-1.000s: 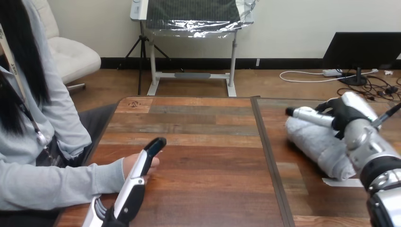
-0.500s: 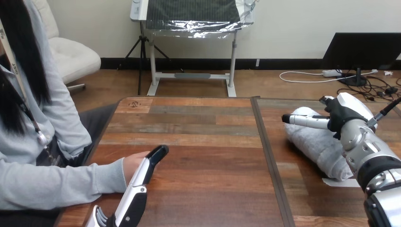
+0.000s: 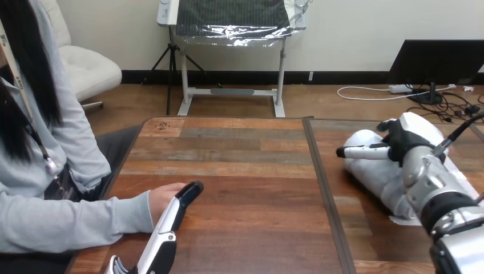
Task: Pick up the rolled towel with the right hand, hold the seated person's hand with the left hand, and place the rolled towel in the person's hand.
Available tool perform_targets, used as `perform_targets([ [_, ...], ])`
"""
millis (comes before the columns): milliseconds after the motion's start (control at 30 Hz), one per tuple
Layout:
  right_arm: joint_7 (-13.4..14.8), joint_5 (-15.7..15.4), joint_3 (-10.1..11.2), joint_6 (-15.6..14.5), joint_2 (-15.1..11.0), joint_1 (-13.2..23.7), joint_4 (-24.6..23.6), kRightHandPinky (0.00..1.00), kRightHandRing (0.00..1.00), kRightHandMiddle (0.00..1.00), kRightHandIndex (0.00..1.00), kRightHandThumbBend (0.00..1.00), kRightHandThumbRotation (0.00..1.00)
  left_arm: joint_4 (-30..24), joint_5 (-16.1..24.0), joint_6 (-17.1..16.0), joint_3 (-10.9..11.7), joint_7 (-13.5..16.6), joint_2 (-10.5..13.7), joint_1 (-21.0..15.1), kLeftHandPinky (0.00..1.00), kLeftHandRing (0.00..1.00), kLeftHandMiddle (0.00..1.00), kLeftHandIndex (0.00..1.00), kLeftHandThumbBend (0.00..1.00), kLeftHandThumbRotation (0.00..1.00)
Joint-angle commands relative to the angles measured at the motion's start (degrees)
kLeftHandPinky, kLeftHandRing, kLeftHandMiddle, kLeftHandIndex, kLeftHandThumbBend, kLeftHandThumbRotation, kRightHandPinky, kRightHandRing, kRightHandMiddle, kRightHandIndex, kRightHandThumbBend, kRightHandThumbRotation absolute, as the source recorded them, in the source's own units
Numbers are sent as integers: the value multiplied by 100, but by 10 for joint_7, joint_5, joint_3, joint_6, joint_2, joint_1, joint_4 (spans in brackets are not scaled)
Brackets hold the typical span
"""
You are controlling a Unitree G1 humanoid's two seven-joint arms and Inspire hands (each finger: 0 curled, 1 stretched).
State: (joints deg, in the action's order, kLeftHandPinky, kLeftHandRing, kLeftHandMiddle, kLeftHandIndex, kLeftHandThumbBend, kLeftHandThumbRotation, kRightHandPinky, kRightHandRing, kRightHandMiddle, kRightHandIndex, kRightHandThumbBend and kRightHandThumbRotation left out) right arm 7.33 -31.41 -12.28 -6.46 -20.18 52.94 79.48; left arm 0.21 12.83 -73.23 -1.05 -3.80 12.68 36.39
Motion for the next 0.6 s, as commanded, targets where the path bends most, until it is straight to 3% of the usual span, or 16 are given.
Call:
perform_targets([
  [0, 16, 0, -4, 6, 42, -39, 3, 38, 73, 77, 75, 99, 31, -22, -9, -16, 4, 1, 7, -15, 99, 100, 100, 100, 100, 76],
  [33, 19, -5, -10, 7, 42, -40, 3, 38, 71, 75, 74, 99, 27, -23, -11, -15, 3, 1, 7, -14, 99, 100, 100, 100, 100, 76],
  [133, 20, -2, -8, 9, 44, -44, 3, 39, 64, 69, 68, 96, 12, -25, 13, -23, 30, 6, -11, -14, 96, 99, 100, 100, 100, 77],
  [200, 17, -2, -8, 6, 45, -47, 4, 40, 62, 68, 66, 95, 8, -32, 12, -7, 31, 8, -17, -2, 96, 98, 100, 100, 100, 77],
  [367, 9, -2, -9, 5, 48, -51, 4, 45, 61, 66, 60, 92, 3, -30, 2, -2, 26, 7, -12, 6, 96, 97, 100, 100, 100, 79],
  [467, 4, 3, -5, 6, 51, -52, 3, 39, 53, 60, 58, 88, 1, -35, 5, 3, 30, 6, -12, 10, 97, 96, 100, 100, 100, 80],
  [567, -2, -6, -16, 12, 51, -53, 3, 43, 57, 62, 55, 88, 0, -25, 7, -4, 32, 9, -15, 0, 97, 96, 100, 100, 100, 79],
])
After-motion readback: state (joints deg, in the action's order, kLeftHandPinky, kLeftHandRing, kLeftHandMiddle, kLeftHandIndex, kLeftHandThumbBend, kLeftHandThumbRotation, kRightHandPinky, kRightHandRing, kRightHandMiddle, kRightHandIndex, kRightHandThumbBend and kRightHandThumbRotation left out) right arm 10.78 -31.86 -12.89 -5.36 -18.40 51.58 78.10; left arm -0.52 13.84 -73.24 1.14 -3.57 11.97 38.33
